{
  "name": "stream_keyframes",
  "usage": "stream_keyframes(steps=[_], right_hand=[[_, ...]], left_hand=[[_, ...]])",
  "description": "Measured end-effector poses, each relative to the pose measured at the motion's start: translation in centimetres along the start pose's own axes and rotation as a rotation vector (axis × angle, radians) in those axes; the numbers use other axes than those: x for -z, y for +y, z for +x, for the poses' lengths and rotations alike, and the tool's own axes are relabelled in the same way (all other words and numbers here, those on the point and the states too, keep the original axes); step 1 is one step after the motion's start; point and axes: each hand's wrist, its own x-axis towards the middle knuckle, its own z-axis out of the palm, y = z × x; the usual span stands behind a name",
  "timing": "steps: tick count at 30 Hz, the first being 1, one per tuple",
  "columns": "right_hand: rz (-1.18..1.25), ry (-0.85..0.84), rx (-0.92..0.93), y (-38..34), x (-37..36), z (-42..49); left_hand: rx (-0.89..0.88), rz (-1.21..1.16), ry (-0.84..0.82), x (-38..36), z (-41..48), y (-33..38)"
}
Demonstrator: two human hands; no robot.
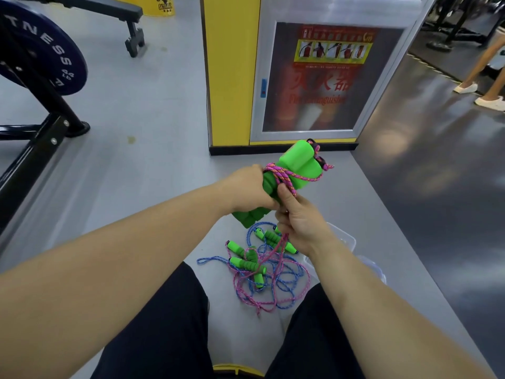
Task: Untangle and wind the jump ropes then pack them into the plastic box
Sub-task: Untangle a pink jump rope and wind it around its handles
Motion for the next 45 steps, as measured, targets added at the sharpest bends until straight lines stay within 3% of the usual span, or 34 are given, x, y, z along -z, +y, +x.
stream_keyframes(steps=[5,15,20,24,27,31,34,40,45], right_hand=[[0.045,-0.062,-0.019,-0.1,0.5,-0.3],[0.186,0.038,0.040,-0.6,0.4,-0.2],[0.257,0.108,0.054,-0.7,0.7,-0.2],[0.195,0.108,0.054,-0.6,0.8,-0.2],[-0.069,0.025,0.036,-0.4,1.6,-0.2],[-0.617,-0.070,-0.045,0.2,3.3,-0.9],[-0.826,-0.095,-0.079,0.4,3.2,-1.2],[-0.415,-0.096,-0.202,-0.1,1.6,-1.6],[-0.439,-0.190,-0.205,-2.9,0.4,-3.1]], left_hand=[[0.004,-0.277,-0.138,0.4,-0.6,0.0],[0.106,-0.567,-0.233,0.6,-0.8,-0.2],[0.177,-0.554,-0.350,0.3,-1.4,-1.1],[0.206,-0.600,-0.276,-0.3,-1.2,-1.3],[0.221,-0.588,-0.161,0.0,-0.9,-1.8],[0.219,-0.390,0.054,1.0,-0.4,-3.2],[0.181,-0.111,0.174,1.2,-0.1,-3.6],[0.030,0.544,0.377,2.3,0.6,-3.2],[0.032,0.842,0.410,4.5,1.1,-2.7]])
